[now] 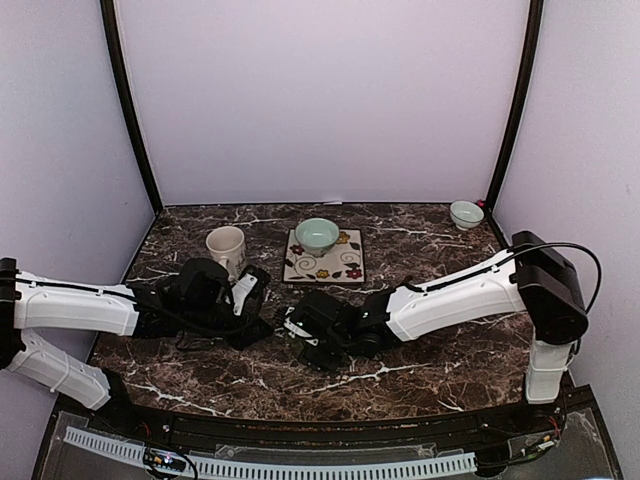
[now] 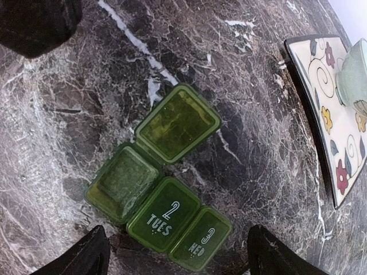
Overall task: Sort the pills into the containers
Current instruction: Adjust the pill container at the center of the board.
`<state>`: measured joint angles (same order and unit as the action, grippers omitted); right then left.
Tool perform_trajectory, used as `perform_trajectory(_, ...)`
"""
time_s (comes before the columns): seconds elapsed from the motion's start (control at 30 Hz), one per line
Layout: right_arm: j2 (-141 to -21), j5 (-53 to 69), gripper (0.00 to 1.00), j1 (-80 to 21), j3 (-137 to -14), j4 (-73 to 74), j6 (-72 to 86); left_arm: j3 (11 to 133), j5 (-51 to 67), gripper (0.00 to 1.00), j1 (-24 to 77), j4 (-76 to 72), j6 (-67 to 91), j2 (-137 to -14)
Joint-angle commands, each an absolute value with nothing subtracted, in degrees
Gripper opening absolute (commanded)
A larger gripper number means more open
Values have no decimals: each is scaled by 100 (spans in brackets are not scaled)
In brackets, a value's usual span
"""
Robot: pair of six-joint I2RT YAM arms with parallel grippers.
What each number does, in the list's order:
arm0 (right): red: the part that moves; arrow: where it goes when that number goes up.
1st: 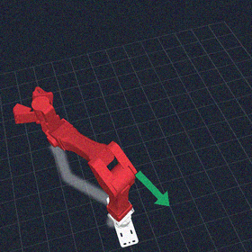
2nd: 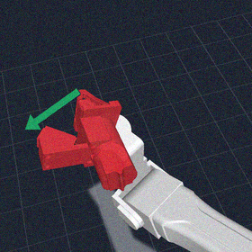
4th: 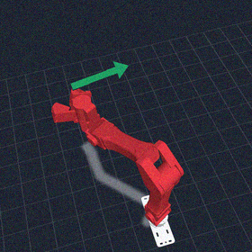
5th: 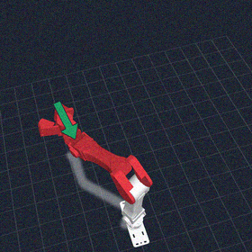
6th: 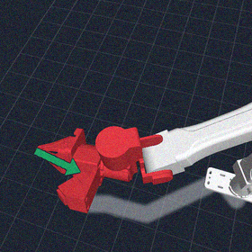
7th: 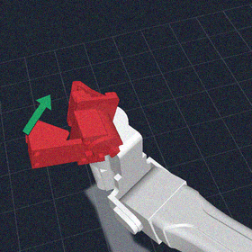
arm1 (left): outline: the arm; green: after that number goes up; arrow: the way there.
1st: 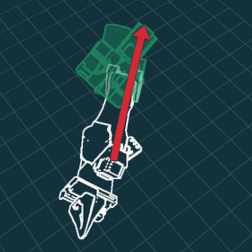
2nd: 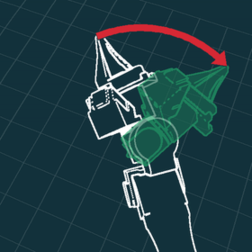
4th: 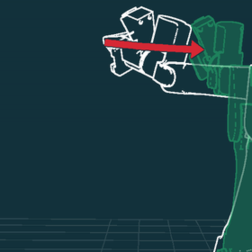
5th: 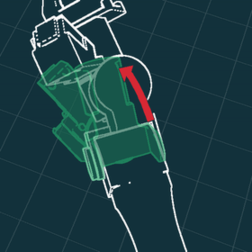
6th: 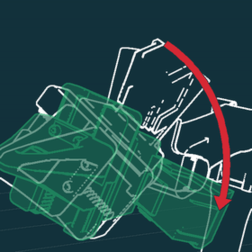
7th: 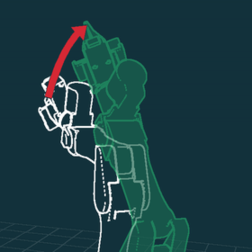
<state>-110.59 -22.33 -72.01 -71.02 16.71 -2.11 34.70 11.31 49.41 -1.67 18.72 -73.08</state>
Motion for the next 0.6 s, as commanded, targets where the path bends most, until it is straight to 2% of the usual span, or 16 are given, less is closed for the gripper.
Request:
perform_trajectory(0.0,-11237,-2289,84,-7243,-7373,1766,-357,3317,1070,0,4966,-323,1938,-7183)
perform_trajectory(0.57,-11548,-1944,82,-7002,-7585,1881,-492,3045,816,0,4962,-295,2007,-6724)
